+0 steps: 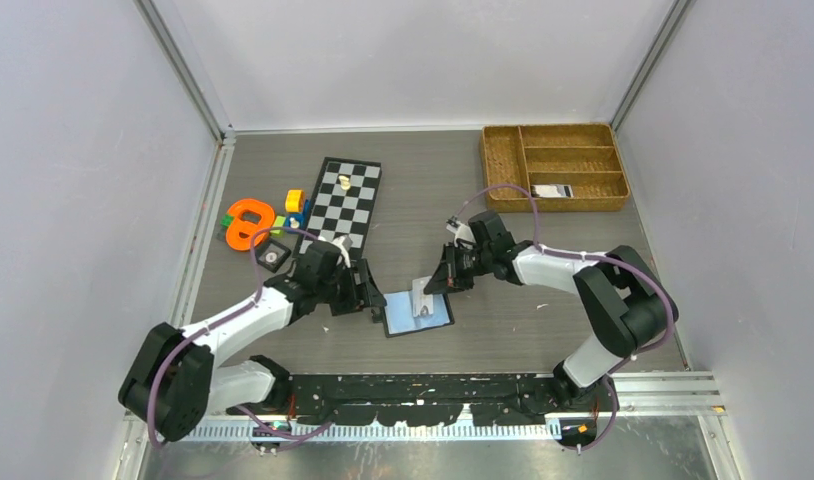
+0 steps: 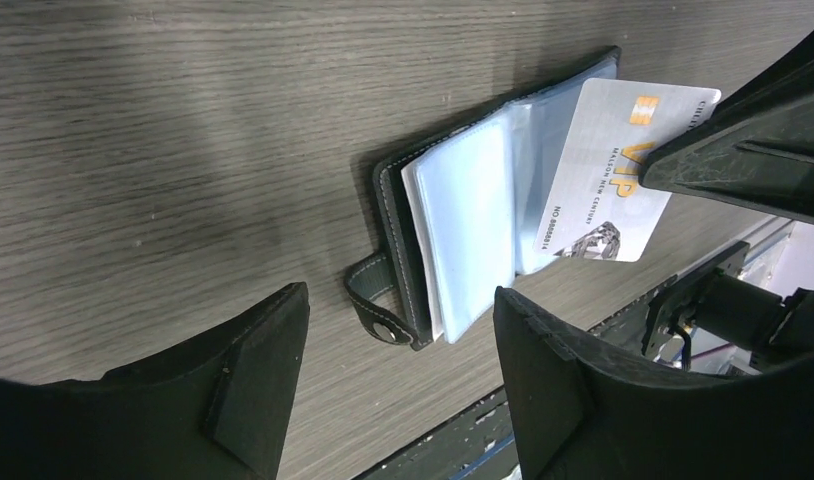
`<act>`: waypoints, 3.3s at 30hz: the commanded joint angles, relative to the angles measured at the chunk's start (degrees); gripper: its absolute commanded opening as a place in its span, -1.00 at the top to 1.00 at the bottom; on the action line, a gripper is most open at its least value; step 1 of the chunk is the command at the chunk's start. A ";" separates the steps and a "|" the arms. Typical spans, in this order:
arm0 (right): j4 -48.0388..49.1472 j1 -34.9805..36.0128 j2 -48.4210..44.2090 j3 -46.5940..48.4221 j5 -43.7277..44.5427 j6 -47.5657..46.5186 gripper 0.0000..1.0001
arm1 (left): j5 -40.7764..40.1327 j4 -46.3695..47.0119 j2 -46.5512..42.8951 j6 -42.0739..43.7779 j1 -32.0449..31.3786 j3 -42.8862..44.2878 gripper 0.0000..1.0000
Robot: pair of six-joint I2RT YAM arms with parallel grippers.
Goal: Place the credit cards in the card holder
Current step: Insert the credit card into the card holder.
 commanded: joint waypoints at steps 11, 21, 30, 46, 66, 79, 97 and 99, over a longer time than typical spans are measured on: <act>8.22 0.83 4.02 -1.41 -0.76 -0.18 0.99 | -2.19 5.71 9.79 1.66 -2.50 1.69 -0.34; 11.25 1.02 4.77 -3.30 -2.22 1.96 0.99 | -5.83 3.08 13.60 3.65 -4.55 3.45 0.05; 14.52 1.22 6.16 -4.67 -3.34 4.03 0.99 | -7.26 2.91 16.86 4.80 -5.79 4.48 0.30; 11.87 1.60 5.62 -6.45 -1.01 5.70 0.99 | -8.28 1.95 19.53 5.18 -6.76 5.28 0.72; 6.28 3.26 1.20 -7.57 2.27 7.90 0.99 | -8.32 2.31 19.11 5.18 -7.08 4.69 0.87; 11.11 3.56 4.52 -8.98 4.36 9.46 0.99 | -7.63 3.03 19.01 5.09 -7.12 4.25 0.93; 17.50 3.74 8.02 -10.61 3.86 11.95 0.99 | -7.40 3.04 18.57 5.09 -7.09 4.14 1.00; 17.50 4.04 8.16 -10.53 3.82 12.04 0.99 | -7.27 3.04 18.60 5.01 -7.11 4.10 1.00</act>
